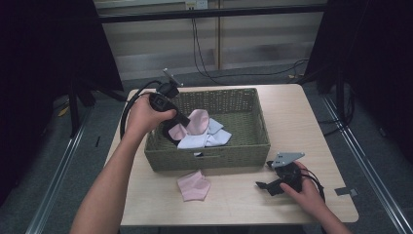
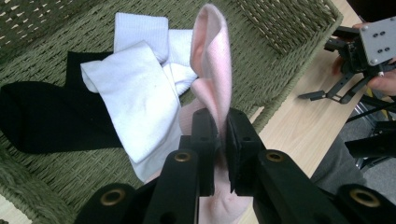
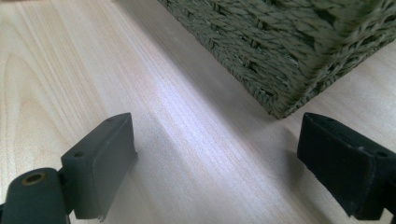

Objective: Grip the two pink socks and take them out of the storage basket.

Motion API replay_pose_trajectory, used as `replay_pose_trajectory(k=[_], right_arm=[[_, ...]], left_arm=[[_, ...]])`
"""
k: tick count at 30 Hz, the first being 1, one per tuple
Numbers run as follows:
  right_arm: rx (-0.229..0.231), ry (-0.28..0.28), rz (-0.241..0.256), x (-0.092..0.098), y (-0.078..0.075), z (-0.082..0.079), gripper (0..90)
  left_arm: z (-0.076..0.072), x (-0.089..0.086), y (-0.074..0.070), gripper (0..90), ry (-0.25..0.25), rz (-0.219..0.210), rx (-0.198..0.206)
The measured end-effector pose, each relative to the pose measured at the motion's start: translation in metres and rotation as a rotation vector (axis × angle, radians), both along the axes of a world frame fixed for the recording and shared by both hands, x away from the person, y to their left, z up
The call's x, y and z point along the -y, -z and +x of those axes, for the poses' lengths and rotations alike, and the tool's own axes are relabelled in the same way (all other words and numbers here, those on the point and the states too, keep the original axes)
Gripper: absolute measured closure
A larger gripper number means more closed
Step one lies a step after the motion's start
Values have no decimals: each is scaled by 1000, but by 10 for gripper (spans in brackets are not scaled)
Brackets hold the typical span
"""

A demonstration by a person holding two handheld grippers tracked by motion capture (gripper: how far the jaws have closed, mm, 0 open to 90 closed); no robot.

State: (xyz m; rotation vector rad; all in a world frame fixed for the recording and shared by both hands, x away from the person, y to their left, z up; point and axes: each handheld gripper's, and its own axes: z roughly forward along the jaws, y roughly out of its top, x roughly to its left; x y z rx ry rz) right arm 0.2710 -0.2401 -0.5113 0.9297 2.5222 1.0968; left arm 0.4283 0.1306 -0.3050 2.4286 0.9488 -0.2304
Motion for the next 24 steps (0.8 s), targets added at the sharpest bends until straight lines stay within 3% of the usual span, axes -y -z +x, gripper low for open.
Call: replay_pose_trajectory(k=[13, 17, 24], right_arm=[[0, 0, 0, 0, 0, 0, 106], [-3, 1, 0, 0, 0, 0, 106], [-2, -1, -3, 0, 0, 0, 106]], left_arm=[[-14, 0, -7, 827, 31, 0, 13], [-20, -1, -7, 827, 40, -19, 15], [-47, -1, -8, 826, 106, -54, 32]])
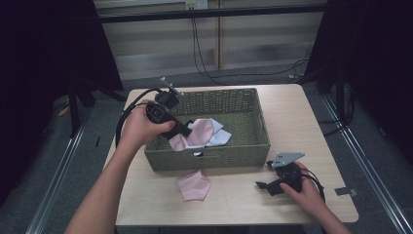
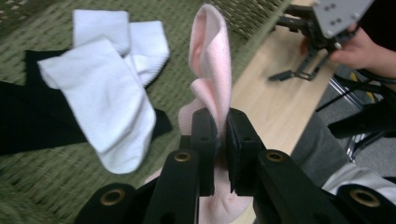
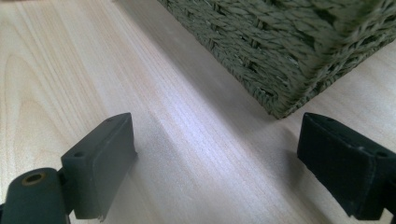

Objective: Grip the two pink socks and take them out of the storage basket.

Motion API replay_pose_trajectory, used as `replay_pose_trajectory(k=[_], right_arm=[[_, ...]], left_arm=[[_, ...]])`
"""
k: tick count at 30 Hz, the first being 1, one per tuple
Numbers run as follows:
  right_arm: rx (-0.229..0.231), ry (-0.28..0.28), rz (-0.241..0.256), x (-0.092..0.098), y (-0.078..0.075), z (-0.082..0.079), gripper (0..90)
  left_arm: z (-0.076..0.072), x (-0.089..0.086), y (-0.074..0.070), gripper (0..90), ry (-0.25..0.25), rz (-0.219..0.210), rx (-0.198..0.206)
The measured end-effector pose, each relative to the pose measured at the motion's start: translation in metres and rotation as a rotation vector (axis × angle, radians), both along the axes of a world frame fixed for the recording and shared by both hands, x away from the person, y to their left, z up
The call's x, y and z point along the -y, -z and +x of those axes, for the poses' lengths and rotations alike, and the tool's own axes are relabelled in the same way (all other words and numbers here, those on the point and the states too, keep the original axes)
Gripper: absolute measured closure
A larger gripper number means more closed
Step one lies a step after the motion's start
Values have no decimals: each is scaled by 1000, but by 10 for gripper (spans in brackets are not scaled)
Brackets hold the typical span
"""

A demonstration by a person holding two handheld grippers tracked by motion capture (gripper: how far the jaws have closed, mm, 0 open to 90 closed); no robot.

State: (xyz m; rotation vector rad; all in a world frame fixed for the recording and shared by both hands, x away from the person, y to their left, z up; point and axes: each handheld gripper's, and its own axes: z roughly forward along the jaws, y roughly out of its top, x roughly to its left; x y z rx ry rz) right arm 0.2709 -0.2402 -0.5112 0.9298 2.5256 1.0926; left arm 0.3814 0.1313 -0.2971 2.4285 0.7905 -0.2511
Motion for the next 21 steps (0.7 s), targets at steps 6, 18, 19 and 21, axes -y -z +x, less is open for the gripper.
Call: replay_pose_trajectory(k=[6, 18, 19, 21], right_arm=[[0, 1, -2, 0, 0, 0, 106], [1, 0, -2, 0, 0, 0, 106], [1, 0, -2, 0, 0, 0, 106], [1, 0, -2, 0, 0, 0, 106]], left_arm=[[-29, 4, 4, 791, 57, -46, 12], [-56, -29, 57, 404, -23, -39, 161], [-56, -29, 57, 400, -23, -39, 161], [-63, -37, 73, 400, -45, -24, 188]])
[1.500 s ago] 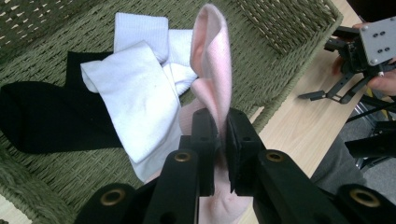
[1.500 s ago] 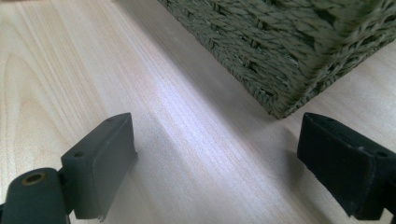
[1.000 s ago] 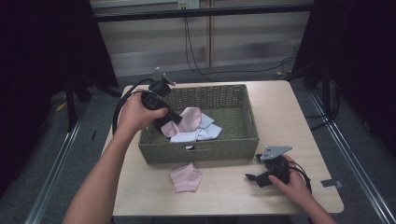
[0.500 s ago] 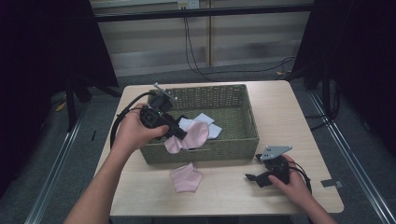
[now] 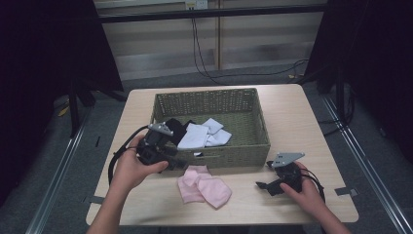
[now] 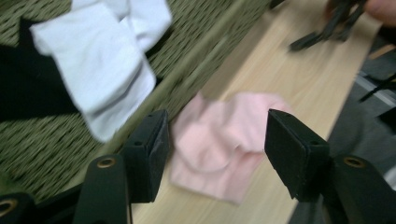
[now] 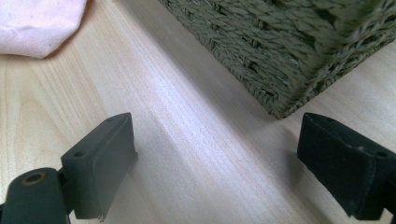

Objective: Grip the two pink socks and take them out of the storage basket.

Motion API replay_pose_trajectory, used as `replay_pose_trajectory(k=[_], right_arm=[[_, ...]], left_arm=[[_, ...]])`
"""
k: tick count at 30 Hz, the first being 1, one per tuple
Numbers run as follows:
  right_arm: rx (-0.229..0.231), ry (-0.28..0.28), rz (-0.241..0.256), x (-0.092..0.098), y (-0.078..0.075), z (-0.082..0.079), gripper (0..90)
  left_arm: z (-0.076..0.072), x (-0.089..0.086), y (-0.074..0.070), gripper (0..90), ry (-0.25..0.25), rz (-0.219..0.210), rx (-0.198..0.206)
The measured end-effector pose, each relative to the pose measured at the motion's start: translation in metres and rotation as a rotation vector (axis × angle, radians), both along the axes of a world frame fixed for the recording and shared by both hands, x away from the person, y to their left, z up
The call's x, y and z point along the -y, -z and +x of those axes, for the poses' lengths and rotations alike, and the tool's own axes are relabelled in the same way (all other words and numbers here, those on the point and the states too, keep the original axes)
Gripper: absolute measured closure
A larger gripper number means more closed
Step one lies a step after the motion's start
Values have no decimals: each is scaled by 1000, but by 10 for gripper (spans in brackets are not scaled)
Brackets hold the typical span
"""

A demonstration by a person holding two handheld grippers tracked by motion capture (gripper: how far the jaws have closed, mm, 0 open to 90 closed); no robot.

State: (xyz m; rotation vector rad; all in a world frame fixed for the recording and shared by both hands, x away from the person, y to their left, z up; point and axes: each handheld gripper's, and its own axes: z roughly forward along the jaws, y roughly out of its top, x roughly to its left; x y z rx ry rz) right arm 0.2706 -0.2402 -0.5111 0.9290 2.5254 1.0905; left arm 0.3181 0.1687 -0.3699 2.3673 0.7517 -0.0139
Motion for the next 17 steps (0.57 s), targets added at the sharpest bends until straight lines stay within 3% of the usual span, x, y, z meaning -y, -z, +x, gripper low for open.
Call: replay_pose_trajectory(k=[7, 8, 11, 17], right_arm=[[0, 0, 0, 0, 0, 0, 106], [0, 0, 0, 0, 0, 0, 106], [0, 0, 0, 0, 0, 0, 106], [0, 1, 0, 0, 0, 0, 106]], left_arm=[[-15, -12, 30, 381, -8, 27, 39], [-15, -12, 30, 379, -8, 27, 39], [-20, -10, 48, 372, -11, 28, 21], [-22, -1, 52, 347, 20, 28, 22]])
